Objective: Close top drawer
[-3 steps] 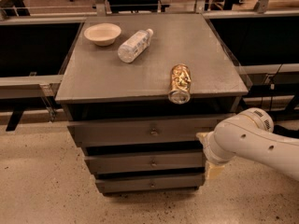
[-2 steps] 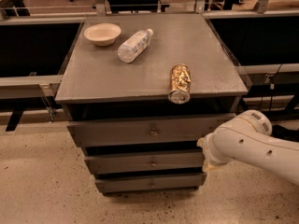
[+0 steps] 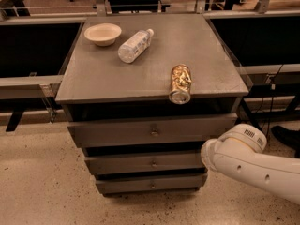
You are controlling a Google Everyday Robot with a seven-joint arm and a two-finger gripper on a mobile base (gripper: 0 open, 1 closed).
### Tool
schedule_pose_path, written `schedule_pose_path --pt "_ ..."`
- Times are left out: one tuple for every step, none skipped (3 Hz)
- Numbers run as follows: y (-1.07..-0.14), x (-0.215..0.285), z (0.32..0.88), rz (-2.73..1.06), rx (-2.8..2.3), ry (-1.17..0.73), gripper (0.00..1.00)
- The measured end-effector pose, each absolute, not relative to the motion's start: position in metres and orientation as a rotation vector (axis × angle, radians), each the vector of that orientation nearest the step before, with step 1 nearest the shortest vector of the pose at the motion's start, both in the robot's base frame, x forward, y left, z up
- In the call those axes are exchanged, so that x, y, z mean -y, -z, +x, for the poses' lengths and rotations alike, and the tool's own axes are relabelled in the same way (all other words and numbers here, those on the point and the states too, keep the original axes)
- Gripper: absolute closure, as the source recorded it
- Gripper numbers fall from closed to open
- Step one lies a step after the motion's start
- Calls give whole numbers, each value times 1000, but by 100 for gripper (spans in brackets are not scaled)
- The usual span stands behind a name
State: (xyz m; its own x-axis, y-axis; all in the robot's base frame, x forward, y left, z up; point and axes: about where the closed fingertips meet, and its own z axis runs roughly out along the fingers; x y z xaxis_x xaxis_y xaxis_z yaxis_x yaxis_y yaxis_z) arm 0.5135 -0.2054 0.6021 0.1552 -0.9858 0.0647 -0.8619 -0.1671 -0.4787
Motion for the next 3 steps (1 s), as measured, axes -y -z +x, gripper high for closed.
schedule_pose_path --pt "-592 206 519 -2091 -1741 536 100" --pt "-574 202 533 -2083 -1728 497 100" --pt "-570 195 550 -2075 -1712 462 100"
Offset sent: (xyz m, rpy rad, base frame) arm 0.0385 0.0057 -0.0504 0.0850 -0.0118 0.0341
